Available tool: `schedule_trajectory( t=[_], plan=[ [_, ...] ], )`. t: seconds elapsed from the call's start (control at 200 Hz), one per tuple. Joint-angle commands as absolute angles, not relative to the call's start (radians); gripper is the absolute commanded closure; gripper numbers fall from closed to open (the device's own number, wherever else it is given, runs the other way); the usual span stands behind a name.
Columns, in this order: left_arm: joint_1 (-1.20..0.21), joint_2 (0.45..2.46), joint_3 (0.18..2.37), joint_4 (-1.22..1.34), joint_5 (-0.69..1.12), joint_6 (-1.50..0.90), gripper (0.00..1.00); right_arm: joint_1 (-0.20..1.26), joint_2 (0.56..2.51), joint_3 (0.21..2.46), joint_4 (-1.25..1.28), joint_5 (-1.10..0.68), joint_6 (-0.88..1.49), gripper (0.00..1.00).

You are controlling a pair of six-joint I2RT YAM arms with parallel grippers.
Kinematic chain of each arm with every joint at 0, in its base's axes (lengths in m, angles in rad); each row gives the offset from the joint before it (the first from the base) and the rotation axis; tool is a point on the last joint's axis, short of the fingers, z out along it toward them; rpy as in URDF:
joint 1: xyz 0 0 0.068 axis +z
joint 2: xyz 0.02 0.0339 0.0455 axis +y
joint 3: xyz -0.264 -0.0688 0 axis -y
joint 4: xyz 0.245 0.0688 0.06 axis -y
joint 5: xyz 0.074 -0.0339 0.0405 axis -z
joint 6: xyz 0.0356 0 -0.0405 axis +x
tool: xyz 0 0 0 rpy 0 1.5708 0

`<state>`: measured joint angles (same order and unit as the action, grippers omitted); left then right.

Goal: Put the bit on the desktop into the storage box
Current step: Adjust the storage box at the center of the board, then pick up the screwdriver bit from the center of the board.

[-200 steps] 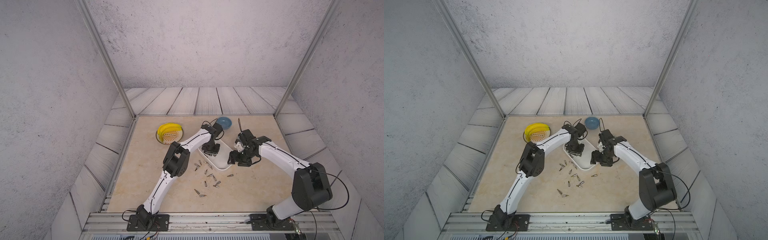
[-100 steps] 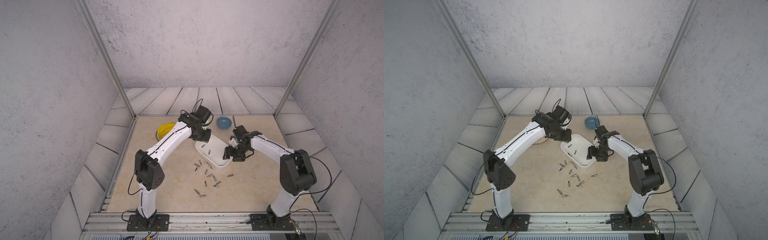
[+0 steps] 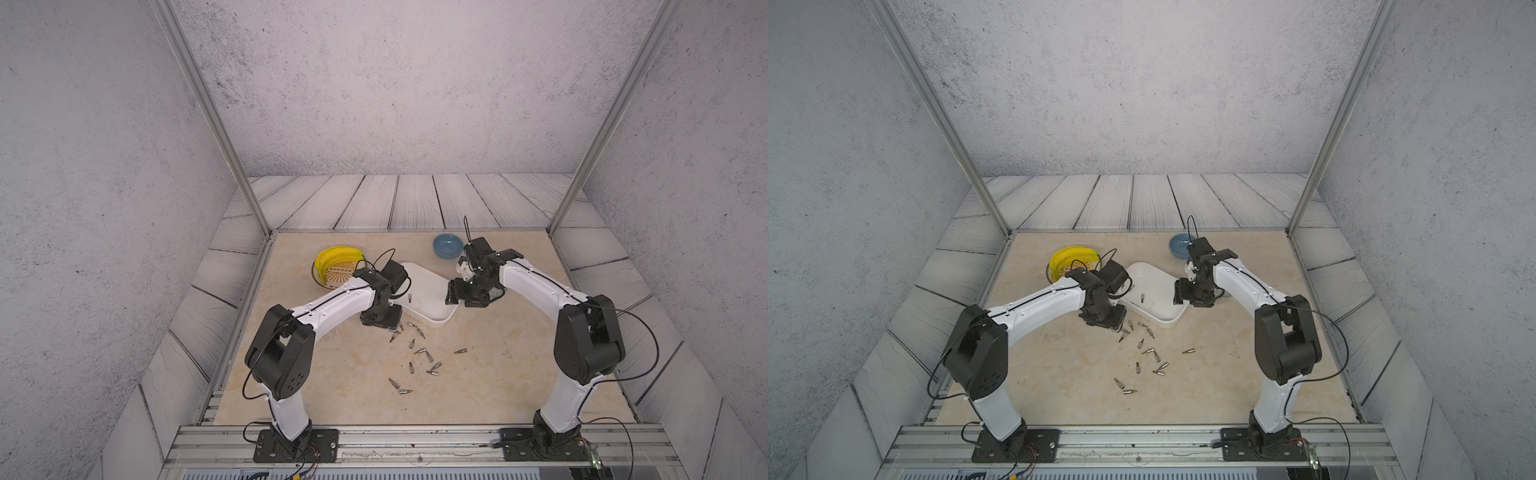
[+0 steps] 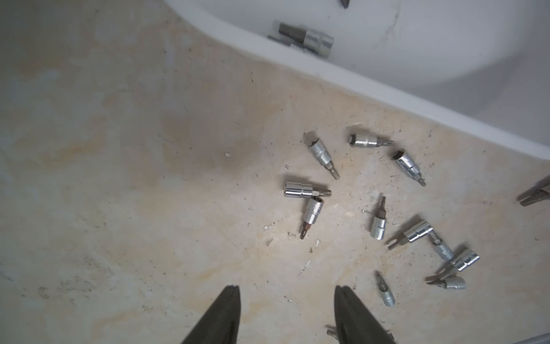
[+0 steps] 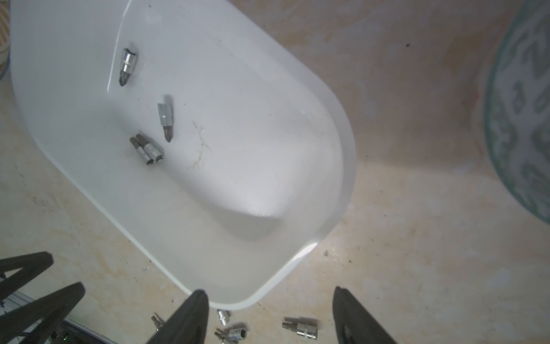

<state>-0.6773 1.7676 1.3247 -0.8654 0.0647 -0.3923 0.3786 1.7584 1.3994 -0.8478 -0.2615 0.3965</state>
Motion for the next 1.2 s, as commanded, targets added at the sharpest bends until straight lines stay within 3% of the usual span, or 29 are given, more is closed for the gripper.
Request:
schedule_trajectory(
  t=[0.0, 0.395, 1.196],
  plan=[
    [-0.687, 1.718, 1.287, -0.783, 0.058, -0.396, 0.43, 0.382, 1.666, 1.346, -0.89, -0.216, 0.393, 0.29],
    [-0.715, 1.779, 1.227, -0.677, 0.081, -0.336, 0.48, 0.404, 1.561, 1.185, -0.873, -0.227, 0.414, 0.29],
    [-0.733, 1.901, 1.261, -0.659, 0.06, -0.327, 0.56, 0.404, 1.548, 1.152, -0.867, -0.229, 0.411, 0.29]
  ],
)
